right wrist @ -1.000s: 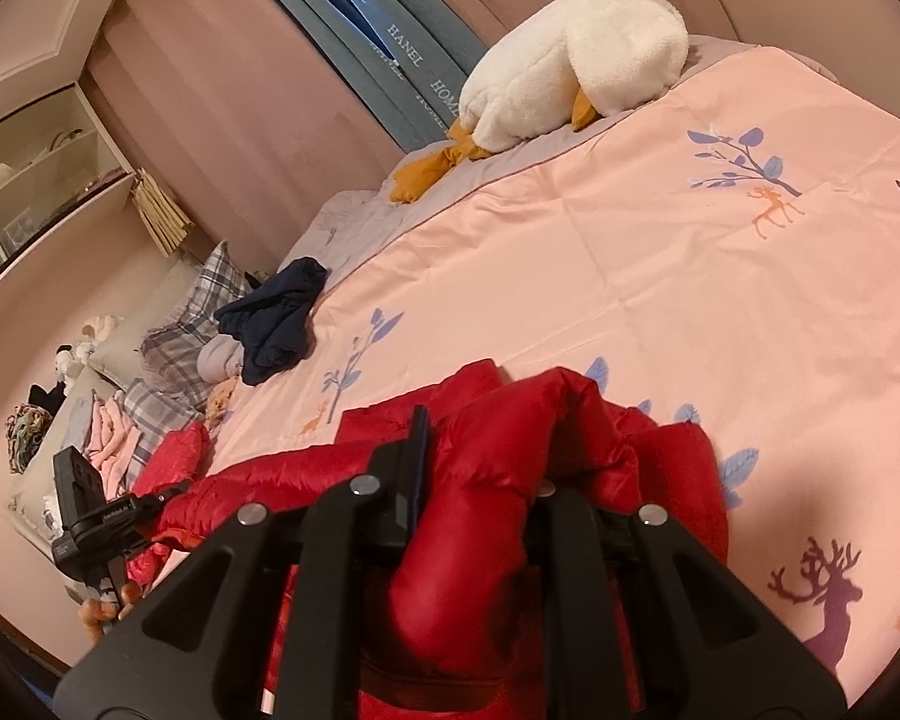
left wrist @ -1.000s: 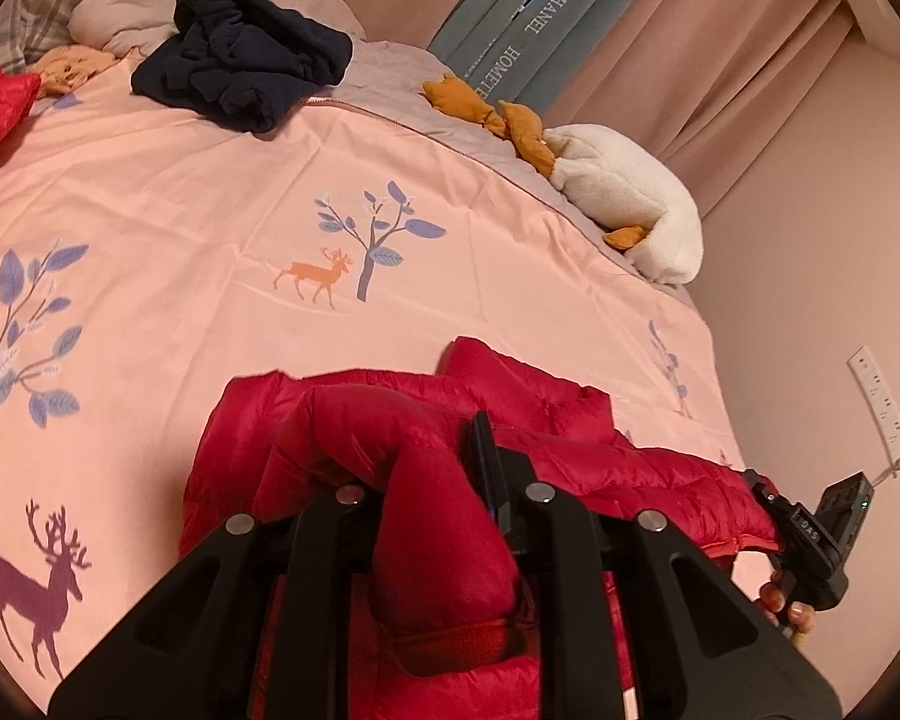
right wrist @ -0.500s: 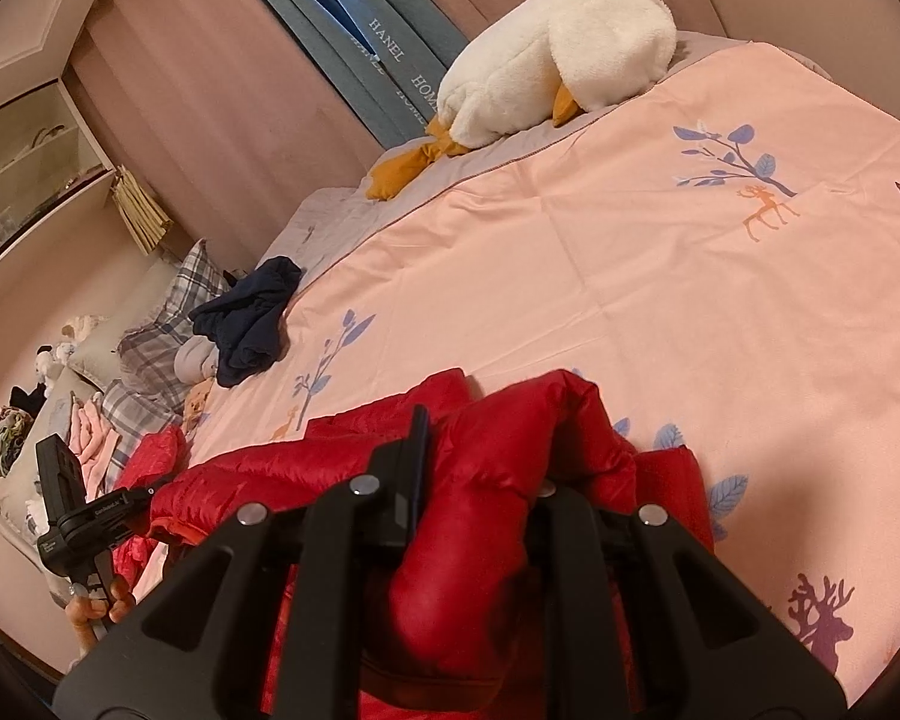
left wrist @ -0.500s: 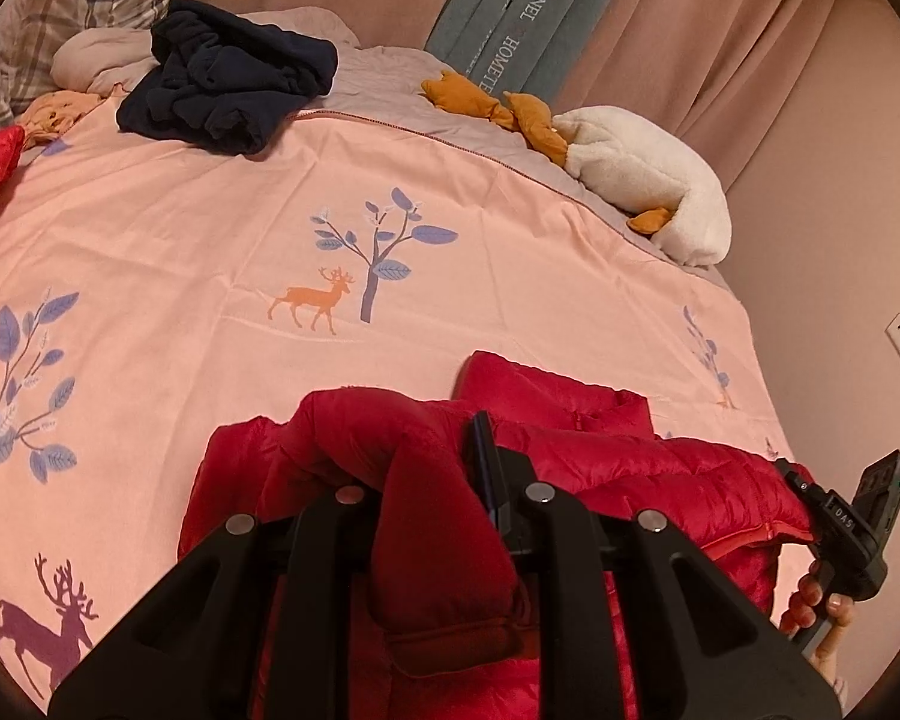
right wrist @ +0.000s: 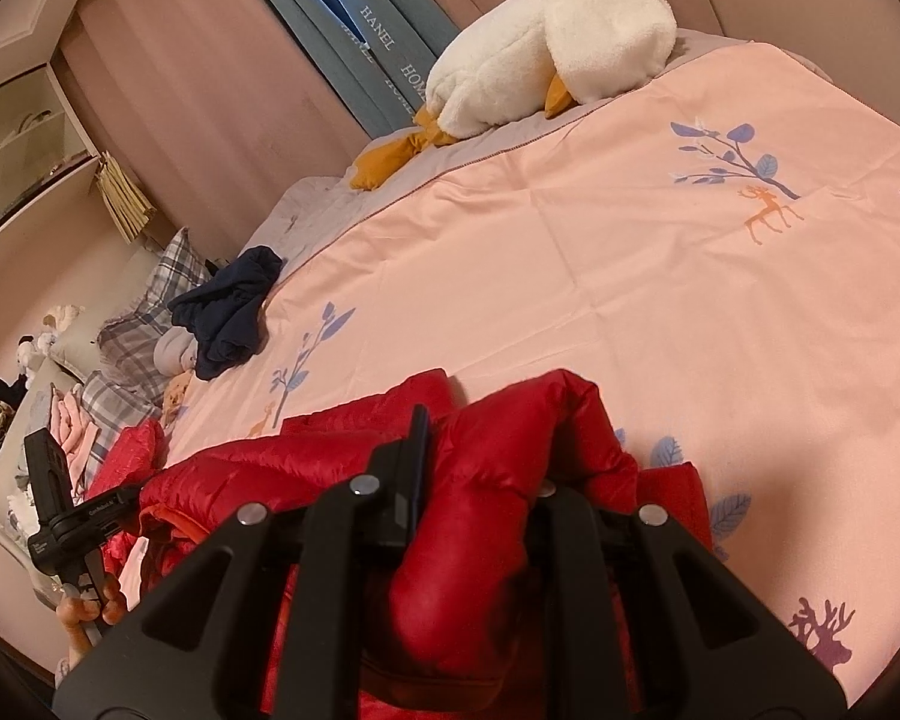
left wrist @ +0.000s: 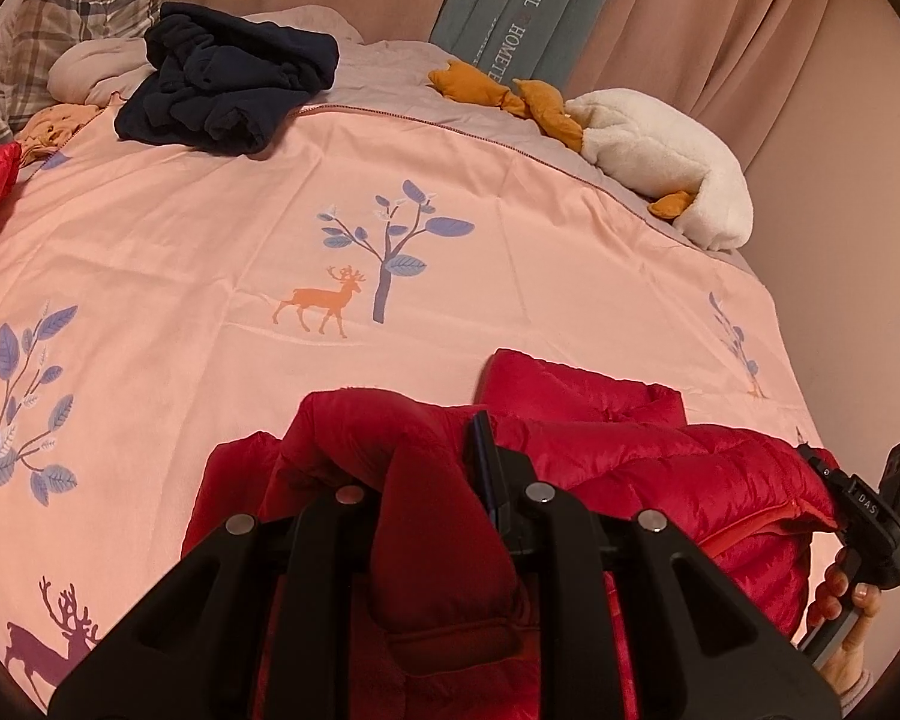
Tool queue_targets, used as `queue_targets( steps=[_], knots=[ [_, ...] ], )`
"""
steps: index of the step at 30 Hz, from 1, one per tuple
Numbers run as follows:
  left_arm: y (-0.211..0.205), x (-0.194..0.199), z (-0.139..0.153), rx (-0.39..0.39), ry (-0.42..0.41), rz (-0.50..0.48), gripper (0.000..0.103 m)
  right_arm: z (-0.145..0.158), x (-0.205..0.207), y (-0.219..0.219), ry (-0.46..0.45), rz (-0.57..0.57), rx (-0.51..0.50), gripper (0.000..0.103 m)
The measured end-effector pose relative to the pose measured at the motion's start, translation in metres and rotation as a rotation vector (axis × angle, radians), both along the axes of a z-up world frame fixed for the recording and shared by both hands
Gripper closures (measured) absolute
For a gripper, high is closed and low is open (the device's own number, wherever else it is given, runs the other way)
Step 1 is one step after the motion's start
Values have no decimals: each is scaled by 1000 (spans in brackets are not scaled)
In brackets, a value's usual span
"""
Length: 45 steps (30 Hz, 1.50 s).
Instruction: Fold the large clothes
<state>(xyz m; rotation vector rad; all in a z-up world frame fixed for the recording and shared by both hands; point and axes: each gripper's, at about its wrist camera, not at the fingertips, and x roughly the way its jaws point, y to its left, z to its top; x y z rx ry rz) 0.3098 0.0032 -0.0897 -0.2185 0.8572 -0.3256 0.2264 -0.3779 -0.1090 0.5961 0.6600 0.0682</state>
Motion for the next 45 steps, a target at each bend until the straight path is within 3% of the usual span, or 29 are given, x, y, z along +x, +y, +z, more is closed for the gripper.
queue_targets(
  steps=[45],
  knots=[
    [-23,23,-36,142,47,0,80,-32,27,8,125,-4,-78,88]
  ],
)
